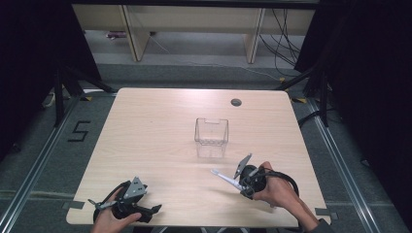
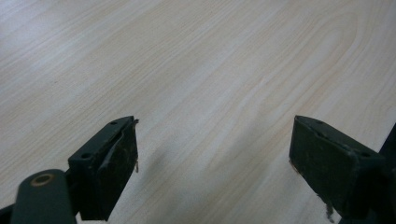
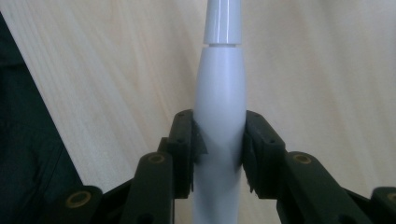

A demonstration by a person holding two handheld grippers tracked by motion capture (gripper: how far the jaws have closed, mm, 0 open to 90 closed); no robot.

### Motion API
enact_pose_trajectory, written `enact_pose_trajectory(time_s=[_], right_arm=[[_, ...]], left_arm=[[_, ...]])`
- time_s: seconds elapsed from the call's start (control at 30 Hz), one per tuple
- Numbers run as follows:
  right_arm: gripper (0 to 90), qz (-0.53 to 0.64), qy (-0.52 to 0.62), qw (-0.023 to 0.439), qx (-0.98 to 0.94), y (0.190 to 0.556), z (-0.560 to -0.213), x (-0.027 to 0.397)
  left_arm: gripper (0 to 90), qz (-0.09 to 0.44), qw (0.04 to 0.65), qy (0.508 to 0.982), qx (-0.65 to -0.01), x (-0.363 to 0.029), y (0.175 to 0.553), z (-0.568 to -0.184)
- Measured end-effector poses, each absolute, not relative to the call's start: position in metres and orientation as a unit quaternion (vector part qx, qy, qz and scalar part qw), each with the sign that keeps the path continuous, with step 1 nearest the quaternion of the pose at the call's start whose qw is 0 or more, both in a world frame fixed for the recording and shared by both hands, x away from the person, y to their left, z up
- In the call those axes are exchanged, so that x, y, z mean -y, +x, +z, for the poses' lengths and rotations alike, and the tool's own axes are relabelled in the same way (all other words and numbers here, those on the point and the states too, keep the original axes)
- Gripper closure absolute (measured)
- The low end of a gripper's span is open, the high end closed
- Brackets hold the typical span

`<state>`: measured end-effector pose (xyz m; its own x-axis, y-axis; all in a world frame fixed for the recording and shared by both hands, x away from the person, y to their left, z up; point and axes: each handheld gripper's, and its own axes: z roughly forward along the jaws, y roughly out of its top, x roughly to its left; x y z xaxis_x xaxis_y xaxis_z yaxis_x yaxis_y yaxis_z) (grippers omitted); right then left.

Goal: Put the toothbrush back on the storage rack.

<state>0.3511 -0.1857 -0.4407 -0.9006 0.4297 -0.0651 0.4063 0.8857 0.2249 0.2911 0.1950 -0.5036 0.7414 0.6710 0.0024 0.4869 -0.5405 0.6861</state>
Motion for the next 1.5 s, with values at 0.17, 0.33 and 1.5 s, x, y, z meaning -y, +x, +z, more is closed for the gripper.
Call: enact_pose_trajectory(time_s=[0.17,0.33,1.5], right_arm=[[66.7,0.155,0.227,0.086,-0.958,0.353,-0.423,0.198],[66.7,0.209,0.242,0.104,-0.942,0.360,-0.412,0.209],[66.7,0.423,0.296,0.158,-0.842,0.396,-0.385,0.224]], left_arm=[[14.8,0.134,0.343,0.869,-0.331,-0.195,0.291,-0.503],[14.8,0.133,0.345,0.867,-0.333,-0.195,0.291,-0.504],[14.8,0.133,0.345,0.867,-0.334,-0.195,0.291,-0.504]])
